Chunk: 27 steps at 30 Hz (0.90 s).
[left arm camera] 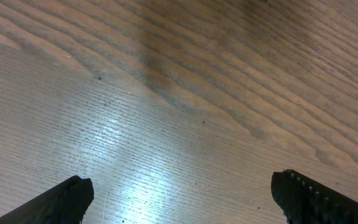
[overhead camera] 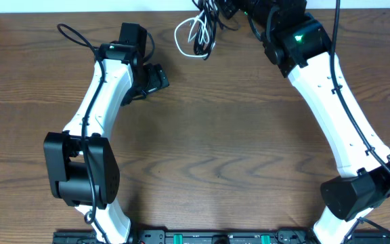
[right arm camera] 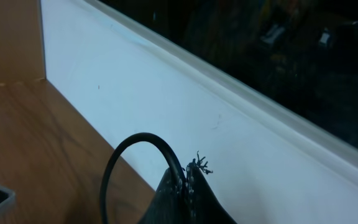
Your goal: Untangle cables
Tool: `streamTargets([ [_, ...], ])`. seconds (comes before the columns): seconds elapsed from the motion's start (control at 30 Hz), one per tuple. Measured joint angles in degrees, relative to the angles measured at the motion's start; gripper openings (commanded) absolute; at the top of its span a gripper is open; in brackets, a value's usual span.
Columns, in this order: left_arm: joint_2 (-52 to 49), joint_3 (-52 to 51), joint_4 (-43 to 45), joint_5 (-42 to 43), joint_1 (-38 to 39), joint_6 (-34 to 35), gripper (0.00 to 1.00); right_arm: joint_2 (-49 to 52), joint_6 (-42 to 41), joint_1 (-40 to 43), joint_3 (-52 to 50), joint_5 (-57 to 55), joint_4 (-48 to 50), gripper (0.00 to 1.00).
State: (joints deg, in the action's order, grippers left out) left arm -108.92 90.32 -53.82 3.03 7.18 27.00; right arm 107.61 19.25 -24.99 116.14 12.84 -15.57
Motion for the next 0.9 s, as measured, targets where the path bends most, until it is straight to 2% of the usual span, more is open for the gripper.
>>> streamTargets([
  [0.13,0.0,0.0,0.0,0.0,0.0,0.0,0.98,0.6,2.4,0.0,-0.1,2.4,-1.3,0.01],
  [0.33,0.0,0.0,0.0,0.0,0.0,0.0,0.98,1.7,-6.5,0.0,-0.1,-1.3,2.7,0.01],
  [0.9,0.0,0.0,0.3,0.0,0.0,0.0,0.98,1.7,-12.0,0.2,-0.1,0.4,-2.1,0.01],
])
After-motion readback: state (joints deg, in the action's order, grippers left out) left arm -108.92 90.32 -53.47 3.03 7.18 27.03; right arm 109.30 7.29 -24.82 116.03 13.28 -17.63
